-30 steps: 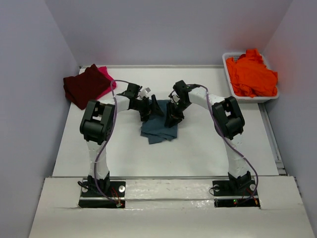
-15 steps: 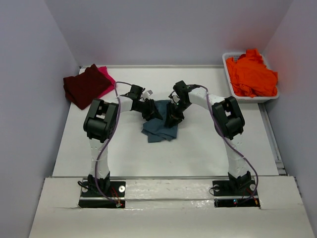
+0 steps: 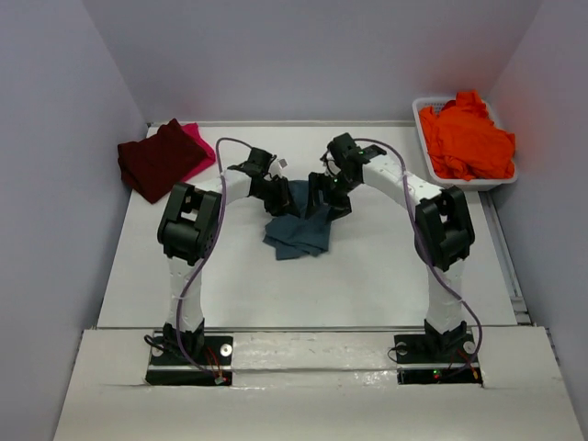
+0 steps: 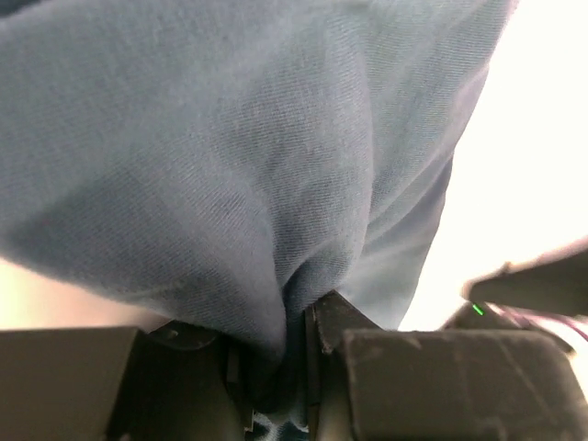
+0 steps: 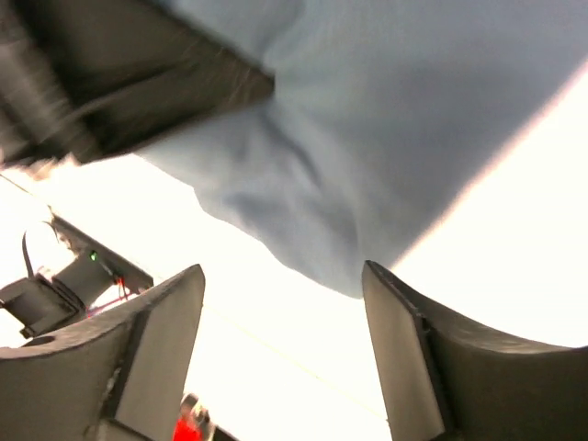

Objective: Fold and stack the t-shirts
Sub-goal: Neatly place the folded tshirt to the corner

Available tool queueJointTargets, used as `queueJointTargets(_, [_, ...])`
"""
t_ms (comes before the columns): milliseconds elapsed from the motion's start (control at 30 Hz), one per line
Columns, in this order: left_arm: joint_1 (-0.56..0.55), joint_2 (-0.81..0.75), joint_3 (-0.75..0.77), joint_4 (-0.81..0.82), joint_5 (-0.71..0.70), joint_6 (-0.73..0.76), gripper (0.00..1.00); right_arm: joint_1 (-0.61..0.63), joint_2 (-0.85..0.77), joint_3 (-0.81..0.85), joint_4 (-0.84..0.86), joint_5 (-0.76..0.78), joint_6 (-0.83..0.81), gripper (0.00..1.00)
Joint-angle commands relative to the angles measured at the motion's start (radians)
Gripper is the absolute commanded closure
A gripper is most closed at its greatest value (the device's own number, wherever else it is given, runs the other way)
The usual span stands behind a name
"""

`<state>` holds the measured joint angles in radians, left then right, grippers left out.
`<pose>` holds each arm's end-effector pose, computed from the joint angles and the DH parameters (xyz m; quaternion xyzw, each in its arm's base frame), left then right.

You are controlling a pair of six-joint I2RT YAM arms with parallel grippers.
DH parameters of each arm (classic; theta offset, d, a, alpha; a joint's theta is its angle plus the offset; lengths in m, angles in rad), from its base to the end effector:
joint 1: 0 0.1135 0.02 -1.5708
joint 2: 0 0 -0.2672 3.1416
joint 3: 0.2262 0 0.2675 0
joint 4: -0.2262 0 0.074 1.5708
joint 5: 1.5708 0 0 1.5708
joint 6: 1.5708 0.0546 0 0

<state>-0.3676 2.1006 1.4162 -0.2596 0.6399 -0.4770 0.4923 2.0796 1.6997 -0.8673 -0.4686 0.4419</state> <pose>0.4213 -0.1972 0.1303 0.0475 0.9070 -0.3929 0.1443 0.3880 0.2361 0.1896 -0.0616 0.9587 0.2751 0.0367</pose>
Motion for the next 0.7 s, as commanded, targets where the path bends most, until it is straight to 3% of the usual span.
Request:
queueJointTargets(0, [0.013,-0.103,0.125,-0.114,-0.253,0.095,0.94,0.0,-0.14,0.106,-0.078,0.165,-0.002,0.22])
queueJointTargets(233, [0.022,-0.171,0.279,-0.262,-0.71,0.155,0.94,-0.009,-0.176,0.083,-0.127,0.232,-0.003,0.2])
queueJointTargets(667, [0.108,-0.221,0.362,-0.244,-1.0,0.181,0.94,-0.009,-0.19,-0.021,-0.142,0.232,-0.006,0.2])
